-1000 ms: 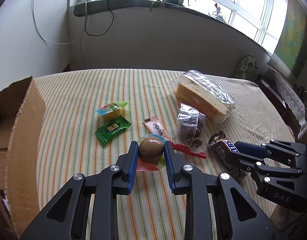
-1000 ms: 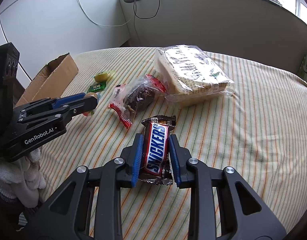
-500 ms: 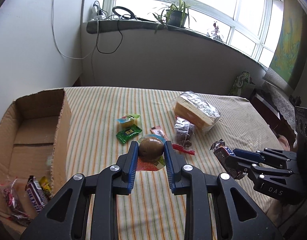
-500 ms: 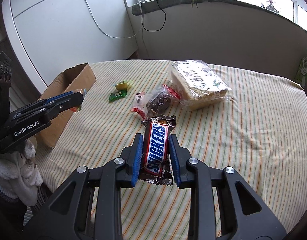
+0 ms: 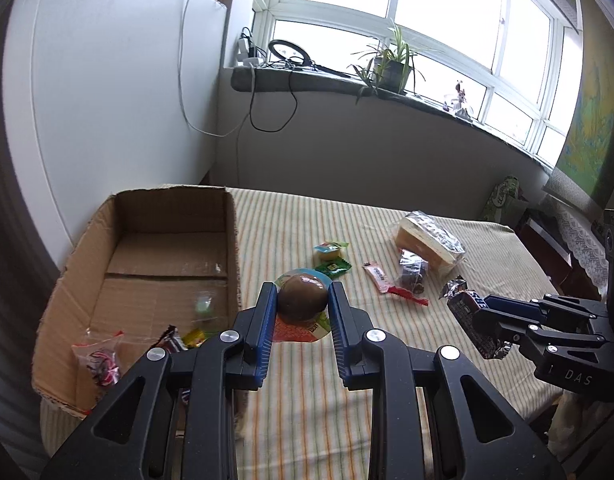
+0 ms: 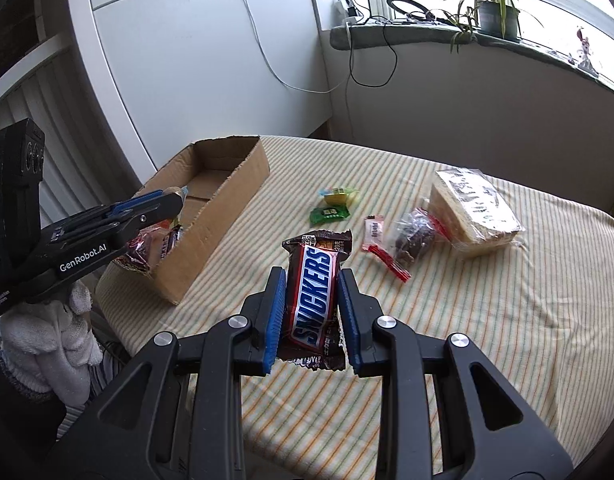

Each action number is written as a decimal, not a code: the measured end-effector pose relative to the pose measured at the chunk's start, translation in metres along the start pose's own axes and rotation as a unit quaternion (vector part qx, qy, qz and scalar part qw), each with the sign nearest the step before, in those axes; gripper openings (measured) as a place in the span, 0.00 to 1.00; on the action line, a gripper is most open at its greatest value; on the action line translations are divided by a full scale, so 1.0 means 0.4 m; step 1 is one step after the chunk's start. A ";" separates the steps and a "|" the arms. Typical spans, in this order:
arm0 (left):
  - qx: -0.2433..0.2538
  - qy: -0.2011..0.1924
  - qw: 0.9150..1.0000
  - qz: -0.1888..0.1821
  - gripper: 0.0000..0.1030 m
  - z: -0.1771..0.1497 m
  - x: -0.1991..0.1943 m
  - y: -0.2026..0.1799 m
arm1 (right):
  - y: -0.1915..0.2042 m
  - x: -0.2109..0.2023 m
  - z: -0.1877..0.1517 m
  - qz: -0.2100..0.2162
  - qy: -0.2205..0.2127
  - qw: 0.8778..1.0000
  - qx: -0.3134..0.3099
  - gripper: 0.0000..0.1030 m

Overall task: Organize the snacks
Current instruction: 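Carry the brown candy and Snickers bar over the box and open both grippers, then move both open grippers back over the remaining snacks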

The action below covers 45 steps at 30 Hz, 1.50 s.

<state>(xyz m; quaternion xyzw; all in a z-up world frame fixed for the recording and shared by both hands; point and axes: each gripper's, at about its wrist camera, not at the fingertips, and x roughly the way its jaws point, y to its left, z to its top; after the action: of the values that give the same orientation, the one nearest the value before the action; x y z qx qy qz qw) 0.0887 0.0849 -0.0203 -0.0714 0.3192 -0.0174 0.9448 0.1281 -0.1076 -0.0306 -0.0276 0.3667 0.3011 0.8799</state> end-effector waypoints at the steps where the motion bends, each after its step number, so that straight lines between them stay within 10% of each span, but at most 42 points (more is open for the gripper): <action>1: -0.003 -0.002 1.000 0.005 0.24 -0.001 -0.005 0.015 | 0.013 0.006 0.006 0.003 -0.001 1.000 -0.004 0.27; 38: -0.053 -0.012 0.997 0.062 0.24 -0.042 -0.054 0.248 | 0.325 0.301 0.166 0.057 0.032 0.992 -0.104 0.27; 45: -0.049 -0.018 0.996 0.066 0.32 -0.037 -0.063 0.244 | 0.318 0.269 0.178 0.057 0.011 0.994 -0.097 0.49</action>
<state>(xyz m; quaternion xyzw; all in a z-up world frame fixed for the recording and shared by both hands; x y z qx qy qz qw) 0.0584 0.1816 -0.0310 -0.0969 0.3066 0.0623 0.9448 0.1621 0.0703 -0.0280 -0.0952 0.3463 0.3850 0.8502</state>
